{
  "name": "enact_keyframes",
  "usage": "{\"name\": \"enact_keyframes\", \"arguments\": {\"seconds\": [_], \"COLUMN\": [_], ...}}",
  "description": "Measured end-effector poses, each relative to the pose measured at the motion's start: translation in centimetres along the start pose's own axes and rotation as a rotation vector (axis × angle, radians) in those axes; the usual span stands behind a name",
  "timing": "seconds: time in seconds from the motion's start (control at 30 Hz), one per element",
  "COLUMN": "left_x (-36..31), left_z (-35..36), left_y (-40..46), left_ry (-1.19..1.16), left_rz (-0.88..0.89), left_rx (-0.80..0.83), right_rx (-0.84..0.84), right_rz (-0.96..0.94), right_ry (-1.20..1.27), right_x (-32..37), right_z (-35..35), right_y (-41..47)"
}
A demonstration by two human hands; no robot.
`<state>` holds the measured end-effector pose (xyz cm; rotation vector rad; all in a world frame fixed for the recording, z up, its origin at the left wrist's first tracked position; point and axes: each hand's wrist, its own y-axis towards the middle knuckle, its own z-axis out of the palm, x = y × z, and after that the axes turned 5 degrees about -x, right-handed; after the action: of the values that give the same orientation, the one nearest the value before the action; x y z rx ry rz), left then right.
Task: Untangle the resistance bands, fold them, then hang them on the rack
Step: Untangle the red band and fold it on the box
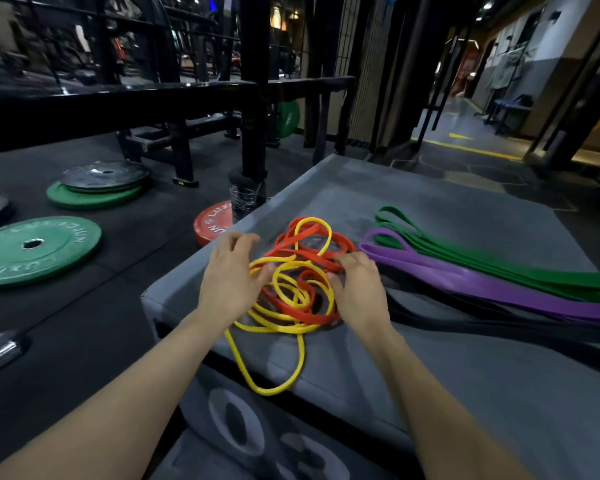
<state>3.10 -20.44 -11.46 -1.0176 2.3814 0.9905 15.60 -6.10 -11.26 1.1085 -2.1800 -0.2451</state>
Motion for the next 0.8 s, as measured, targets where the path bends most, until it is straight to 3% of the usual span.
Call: {"name": "enact_keyframes", "arguments": {"seconds": [0.1,0.2,0.37,0.63,0.73,0.8], "left_x": [0.6,1.3,2.0,3.9,5.4,5.7], "left_z": [0.2,0.8,-0.1,-3.9,-4.2,-4.2], "left_y": [0.0,0.5,0.8,1.0,0.4,0.2], "left_ry": [0.007,0.018,-0.076,-0.137,-0.144,-0.179], "left_rz": [-0.215,-0.265,-0.262,-0.304,-0.378,-0.374], "left_rx": [0.253,0.323,0.265,-0.084,-0.055,0.004], "right_rx": [0.084,0.174,0.183,0.281,0.238,0.144], "right_rz": [0.048,0.119,0.131,-0.08,-0.142,-0.081], "right_ry": [-0.042,-0.043,0.04,0.239,0.223,0.242], "right_x": [0.2,0.7,1.5,5.3,6.3,6.1], "right_z": [1.1,1.9,2.3,3.7,4.0,3.9], "right_y": [0.2,0.5,0.7,-0.3,-0.5,-0.1]}}
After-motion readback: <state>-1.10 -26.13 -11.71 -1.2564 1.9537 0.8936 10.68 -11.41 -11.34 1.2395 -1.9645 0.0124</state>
